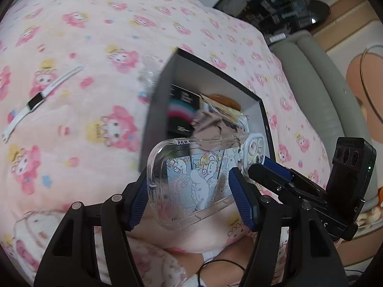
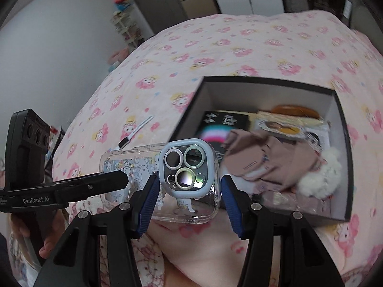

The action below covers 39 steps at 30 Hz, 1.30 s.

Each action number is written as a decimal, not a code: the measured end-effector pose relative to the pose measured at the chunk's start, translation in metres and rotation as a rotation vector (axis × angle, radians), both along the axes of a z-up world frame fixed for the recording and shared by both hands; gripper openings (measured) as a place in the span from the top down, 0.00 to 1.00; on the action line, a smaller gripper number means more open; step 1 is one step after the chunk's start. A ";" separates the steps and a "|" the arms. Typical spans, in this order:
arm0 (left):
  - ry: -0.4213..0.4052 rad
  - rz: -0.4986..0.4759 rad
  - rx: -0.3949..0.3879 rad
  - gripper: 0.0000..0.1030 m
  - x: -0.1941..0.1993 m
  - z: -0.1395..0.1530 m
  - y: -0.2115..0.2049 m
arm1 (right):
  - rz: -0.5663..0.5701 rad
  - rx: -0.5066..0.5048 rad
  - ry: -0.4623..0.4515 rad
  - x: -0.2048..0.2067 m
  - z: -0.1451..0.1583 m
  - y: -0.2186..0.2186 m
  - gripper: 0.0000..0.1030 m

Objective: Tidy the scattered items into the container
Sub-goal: 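Carry the phone case with the left gripper into the black box, then open the left gripper to drop the phone case into the box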

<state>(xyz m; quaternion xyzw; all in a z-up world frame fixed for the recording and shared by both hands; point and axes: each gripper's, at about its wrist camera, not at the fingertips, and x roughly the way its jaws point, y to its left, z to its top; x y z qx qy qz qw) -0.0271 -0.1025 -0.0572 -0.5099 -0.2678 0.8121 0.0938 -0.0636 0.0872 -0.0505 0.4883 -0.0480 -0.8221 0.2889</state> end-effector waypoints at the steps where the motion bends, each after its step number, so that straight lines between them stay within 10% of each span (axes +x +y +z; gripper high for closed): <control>1: -0.003 -0.013 0.004 0.37 -0.007 0.001 0.006 | -0.008 0.000 -0.005 -0.003 -0.001 0.007 0.52; 10: 0.013 -0.046 -0.055 0.37 -0.117 0.014 0.047 | -0.050 0.090 0.055 -0.095 0.008 0.037 0.52; 21: -0.163 -0.068 -0.143 0.37 -0.196 -0.074 0.069 | -0.090 0.033 -0.185 -0.167 -0.092 0.066 0.52; 29: -0.061 -0.013 -0.286 0.40 -0.170 -0.046 0.076 | -0.147 -0.007 -0.092 -0.159 -0.061 0.077 0.52; 39: -0.087 -0.190 -0.241 0.58 -0.142 -0.060 0.113 | -0.167 0.107 -0.151 -0.160 -0.076 0.074 0.58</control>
